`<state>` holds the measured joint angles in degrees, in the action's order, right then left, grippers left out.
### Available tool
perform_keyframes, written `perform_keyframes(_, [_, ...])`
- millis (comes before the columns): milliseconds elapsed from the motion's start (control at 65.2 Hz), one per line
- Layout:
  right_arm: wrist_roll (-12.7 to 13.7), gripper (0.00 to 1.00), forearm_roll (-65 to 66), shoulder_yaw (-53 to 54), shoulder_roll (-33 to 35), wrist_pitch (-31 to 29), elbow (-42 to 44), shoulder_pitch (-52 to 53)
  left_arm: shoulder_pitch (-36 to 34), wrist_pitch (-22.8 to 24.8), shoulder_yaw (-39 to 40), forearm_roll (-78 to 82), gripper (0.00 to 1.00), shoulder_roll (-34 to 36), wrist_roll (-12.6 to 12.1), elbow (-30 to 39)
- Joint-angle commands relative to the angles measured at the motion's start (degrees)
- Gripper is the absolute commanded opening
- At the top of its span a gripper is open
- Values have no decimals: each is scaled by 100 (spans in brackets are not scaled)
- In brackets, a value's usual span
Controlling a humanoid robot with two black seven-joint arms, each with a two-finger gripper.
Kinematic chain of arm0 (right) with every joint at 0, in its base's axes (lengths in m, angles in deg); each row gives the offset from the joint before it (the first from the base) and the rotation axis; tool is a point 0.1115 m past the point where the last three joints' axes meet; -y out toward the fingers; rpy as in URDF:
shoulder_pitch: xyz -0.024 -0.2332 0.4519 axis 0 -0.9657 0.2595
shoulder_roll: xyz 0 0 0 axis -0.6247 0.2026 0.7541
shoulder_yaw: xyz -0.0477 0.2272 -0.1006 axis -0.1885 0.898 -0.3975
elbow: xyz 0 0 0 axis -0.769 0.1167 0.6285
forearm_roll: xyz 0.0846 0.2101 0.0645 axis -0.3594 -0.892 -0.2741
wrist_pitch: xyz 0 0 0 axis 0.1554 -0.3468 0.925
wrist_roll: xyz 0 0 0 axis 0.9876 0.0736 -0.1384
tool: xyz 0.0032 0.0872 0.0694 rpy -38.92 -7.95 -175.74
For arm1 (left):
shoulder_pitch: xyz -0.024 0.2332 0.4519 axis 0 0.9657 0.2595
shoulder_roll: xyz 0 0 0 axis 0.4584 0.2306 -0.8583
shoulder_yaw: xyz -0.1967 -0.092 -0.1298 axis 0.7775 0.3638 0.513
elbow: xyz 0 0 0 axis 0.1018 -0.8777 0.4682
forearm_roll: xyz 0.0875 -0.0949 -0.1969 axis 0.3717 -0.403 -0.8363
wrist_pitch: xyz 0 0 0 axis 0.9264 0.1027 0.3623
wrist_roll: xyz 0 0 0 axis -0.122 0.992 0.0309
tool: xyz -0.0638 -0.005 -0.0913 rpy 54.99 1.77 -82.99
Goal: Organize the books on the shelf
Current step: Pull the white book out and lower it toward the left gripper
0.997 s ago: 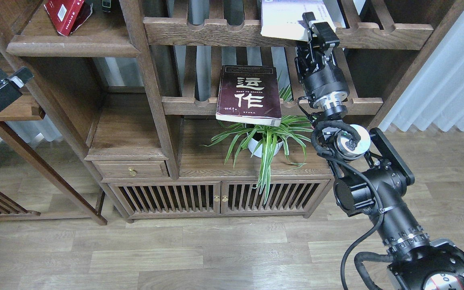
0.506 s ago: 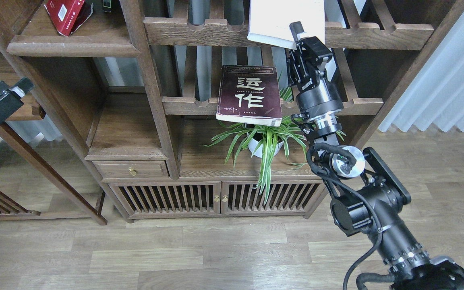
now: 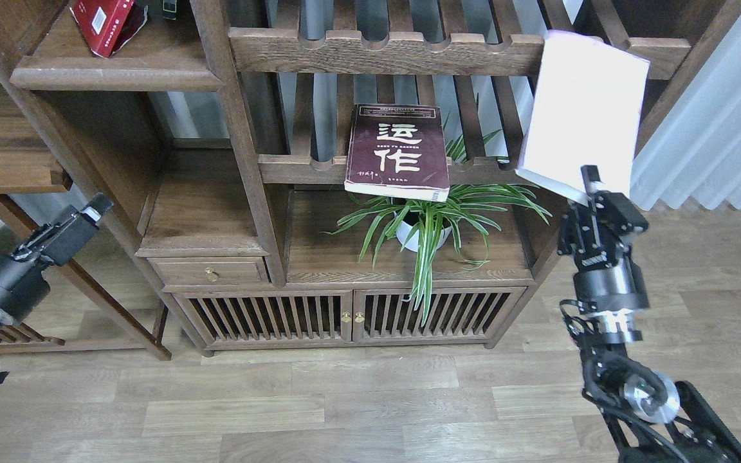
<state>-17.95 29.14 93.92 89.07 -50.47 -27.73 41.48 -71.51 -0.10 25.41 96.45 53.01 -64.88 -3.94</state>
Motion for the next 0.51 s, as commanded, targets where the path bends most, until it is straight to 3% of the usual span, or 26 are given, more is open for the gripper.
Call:
perform_keyframes(0, [76,4,-97,47,190,-3,16,-420,62,0,-65,50,98,-100,0,-5])
perform_keyframes(491, [683,6,-18,-910,235,-3,508,-764,1328,0,-690,200,98,-2007,17,-120])
